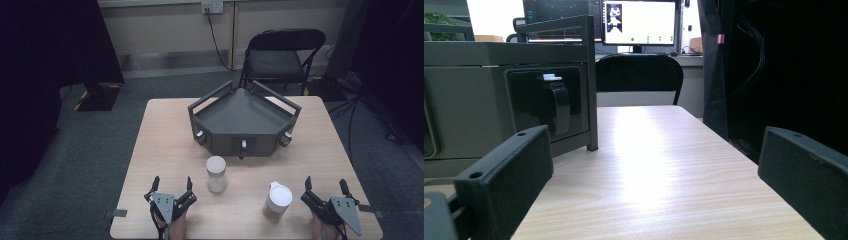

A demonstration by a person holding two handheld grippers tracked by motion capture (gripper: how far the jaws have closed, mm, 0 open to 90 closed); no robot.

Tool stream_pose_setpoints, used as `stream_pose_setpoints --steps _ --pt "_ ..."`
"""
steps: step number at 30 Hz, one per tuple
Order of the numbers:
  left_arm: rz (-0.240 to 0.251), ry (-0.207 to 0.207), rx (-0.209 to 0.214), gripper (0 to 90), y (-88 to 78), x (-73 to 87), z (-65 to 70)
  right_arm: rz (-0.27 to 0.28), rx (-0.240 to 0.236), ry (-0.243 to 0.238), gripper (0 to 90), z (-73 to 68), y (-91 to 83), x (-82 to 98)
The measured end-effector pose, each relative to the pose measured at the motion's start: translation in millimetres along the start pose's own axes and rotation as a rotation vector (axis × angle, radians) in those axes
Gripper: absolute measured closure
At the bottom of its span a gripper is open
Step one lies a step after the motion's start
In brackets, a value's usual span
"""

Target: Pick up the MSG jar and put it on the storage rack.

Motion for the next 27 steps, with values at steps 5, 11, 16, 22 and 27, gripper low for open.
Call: stream_pose_setpoints --steps 5,11,16,22,27 --pt "-0.004 -0.013 0.003 0.0 0.9 -0.6 -1.7 0.000 0.000 0.000 0.1 0.0 -0.1 0.0" --pt "-0.021 -0.048 0.023 0.0 2.6 -3.3 -6.4 0.002 0.005 0.000 0.1 -0.8 -0.5 0.2" --pt "-0.004 -0.074 0.043 0.0 2.3 -6.0 -9.6 0.002 0.007 0.000 0.1 -1.0 -0.5 0.2" --pt "0.024 -0.115 0.095 0.0 -1.4 -17.6 -15.2 0.008 0.008 0.002 0.1 -1.3 -1.3 0.9" --pt "0.045 -0.116 0.131 0.0 -5.1 -31.1 -13.2 0.002 0.008 0.000 0.1 -1.3 -0.9 0.2"
Point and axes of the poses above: each handheld gripper's, and its own axes: y roughly forward along the jaws, x roughly out of its underside, z roughly to its right, the point moved 5 cm from there along y, roughly forward along the jaws, and after that the axes turned 4 degrees about -z, right-handed, at the moved point
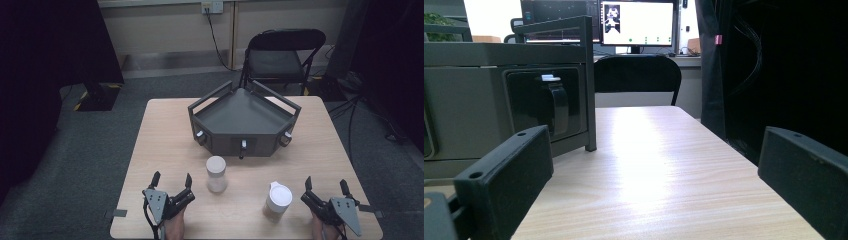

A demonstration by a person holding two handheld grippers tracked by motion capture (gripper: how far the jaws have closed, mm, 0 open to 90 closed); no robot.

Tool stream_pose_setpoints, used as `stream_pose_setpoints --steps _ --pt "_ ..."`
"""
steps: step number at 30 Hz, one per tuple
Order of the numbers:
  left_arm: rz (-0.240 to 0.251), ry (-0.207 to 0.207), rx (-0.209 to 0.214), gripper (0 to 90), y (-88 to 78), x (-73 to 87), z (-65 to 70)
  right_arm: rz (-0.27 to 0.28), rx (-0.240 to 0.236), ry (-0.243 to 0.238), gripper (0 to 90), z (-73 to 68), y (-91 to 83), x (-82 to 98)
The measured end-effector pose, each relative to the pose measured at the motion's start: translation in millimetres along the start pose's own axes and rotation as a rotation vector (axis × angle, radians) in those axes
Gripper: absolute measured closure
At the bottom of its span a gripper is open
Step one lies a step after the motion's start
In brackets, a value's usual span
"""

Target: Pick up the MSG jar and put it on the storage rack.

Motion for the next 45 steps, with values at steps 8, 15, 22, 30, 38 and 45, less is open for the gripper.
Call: stream_pose_setpoints --steps 8,15,22,30,38,45 --pt "0.008 0.029 0.088 0.0 3.3 -14.3 13.3 0.002 0.002 0.001 0.1 -0.2 -0.3 0.3" --pt "-0.008 0.049 0.205 0.6 13.1 -17.4 24.7 0.002 0.003 0.001 0.1 -0.3 -0.4 0.3" --pt "-0.082 0.089 0.243 3.0 28.0 -16.4 37.3 0.002 0.003 0.001 0.1 -0.3 -0.5 0.3" --pt "-0.142 0.145 0.246 5.4 42.8 -10.3 53.1 0.004 0.000 0.002 0.1 0.0 -0.7 0.5" --pt "-0.192 0.108 0.255 12.0 51.1 -2.3 52.8 0.004 0.000 0.002 0.1 0.1 -0.8 0.5" --pt "-0.186 0.104 0.247 18.4 51.5 2.6 53.7 0.004 -0.002 0.000 0.1 0.1 -0.9 0.5"
Point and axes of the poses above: each handheld gripper's, and its own axes: y roughly forward along the jaws, x roughly out of its underside, z roughly to its right, the point moved 5 cm from there along y, roughly forward along the jaws, and after that the axes turned 4 degrees about -z, right-handed, at the moved point
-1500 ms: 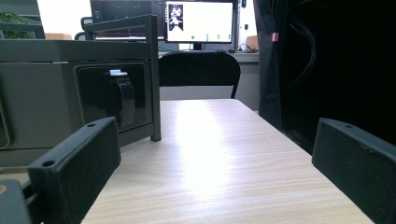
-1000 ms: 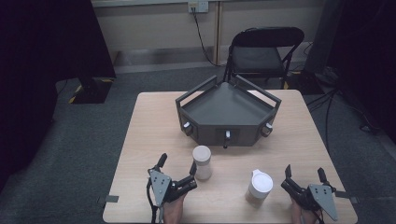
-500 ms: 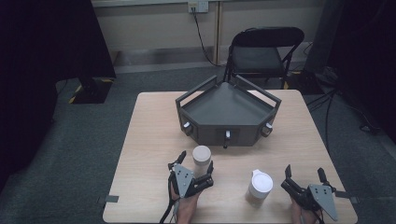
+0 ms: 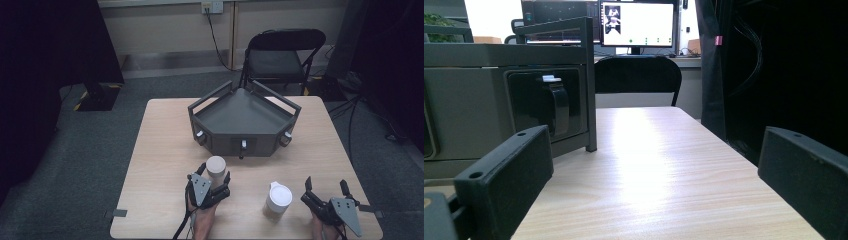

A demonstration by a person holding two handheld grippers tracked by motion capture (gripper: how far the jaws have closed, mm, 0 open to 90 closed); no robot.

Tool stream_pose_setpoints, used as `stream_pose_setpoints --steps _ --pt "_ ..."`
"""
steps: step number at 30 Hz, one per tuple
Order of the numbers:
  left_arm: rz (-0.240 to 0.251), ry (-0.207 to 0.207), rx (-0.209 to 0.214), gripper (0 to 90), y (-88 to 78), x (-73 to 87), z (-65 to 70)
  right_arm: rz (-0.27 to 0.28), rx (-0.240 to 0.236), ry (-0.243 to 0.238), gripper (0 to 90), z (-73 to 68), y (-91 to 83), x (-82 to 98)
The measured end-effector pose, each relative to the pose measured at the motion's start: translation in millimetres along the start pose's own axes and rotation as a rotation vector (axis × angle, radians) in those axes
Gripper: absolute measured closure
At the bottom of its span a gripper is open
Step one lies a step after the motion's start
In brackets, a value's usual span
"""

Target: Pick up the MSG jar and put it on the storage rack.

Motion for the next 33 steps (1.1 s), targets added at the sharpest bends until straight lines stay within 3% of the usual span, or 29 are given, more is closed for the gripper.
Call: stream_pose_setpoints --steps 14,33 --pt "0.006 0.002 0.016 33.6 3.6 0.6 -2.1 0.000 -0.001 0.000 0.1 0.1 -0.2 0.0" --pt "0.006 0.009 0.029 34.3 1.4 0.3 -3.0 -0.002 0.001 0.000 0.1 -0.1 -0.2 -0.2"
Point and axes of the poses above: each handheld gripper's, and its own axes: y roughly forward along the jaws, x roughly out of its underside, z roughly to its right, the point moved 5 cm from there along y, roughly forward along the jaws, and after that the axes turned 4 degrees about -z, right-handed, at the moved point
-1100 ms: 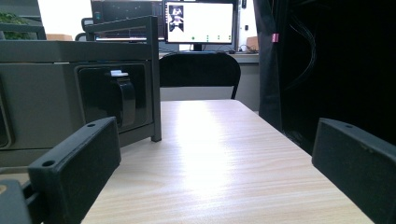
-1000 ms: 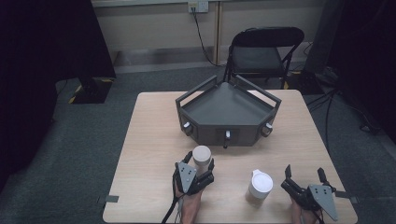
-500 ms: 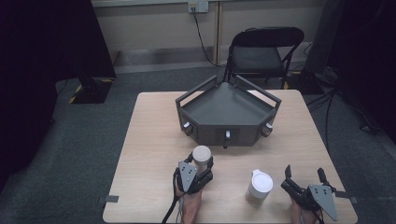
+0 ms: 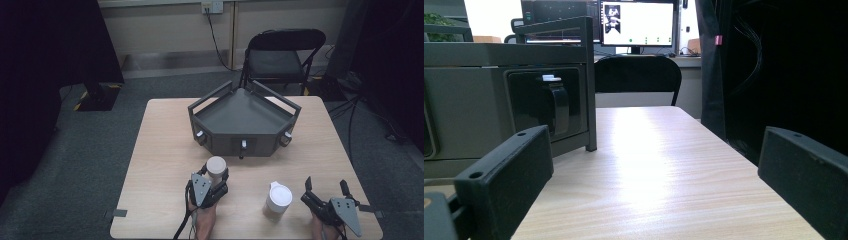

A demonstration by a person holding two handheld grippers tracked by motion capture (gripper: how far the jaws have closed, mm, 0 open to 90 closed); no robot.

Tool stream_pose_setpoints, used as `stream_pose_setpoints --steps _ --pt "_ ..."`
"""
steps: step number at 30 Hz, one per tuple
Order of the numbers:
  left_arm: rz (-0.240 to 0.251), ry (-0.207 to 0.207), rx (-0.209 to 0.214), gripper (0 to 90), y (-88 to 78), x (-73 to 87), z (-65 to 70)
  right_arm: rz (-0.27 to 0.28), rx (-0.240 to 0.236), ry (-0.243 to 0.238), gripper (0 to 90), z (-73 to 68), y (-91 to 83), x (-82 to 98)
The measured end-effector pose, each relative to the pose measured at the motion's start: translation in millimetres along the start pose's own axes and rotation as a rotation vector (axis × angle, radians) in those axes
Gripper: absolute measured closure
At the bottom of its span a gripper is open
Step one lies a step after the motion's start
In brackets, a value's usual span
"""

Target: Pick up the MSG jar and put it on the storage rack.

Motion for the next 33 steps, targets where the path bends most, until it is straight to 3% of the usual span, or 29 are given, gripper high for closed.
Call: stream_pose_setpoints --steps 18,22,29,33 --pt "-0.001 -0.008 0.068 34.3 -3.4 -8.3 -9.3 -0.003 0.000 -0.001 0.1 -0.1 0.2 -0.4" --pt "0.010 -0.012 0.094 34.3 -4.6 -11.6 -12.9 -0.004 0.000 -0.001 0.1 -0.1 0.3 -0.5" --pt "0.017 0.015 0.140 34.3 -7.4 -20.5 -16.7 -0.003 0.002 -0.001 0.2 -0.3 0.2 -0.4" --pt "0.030 0.012 0.185 34.3 -8.2 -26.8 -21.3 -0.003 0.003 -0.001 0.1 -0.4 0.2 -0.3"
Point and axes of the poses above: each handheld gripper's, and its own axes: y roughly forward along the jaws, x roughly out of its underside, z roughly to its right, the point moved 5 cm from there along y, roughly forward along the jaws, and after that the axes turned 4 degrees about -z, right-handed, at the moved point
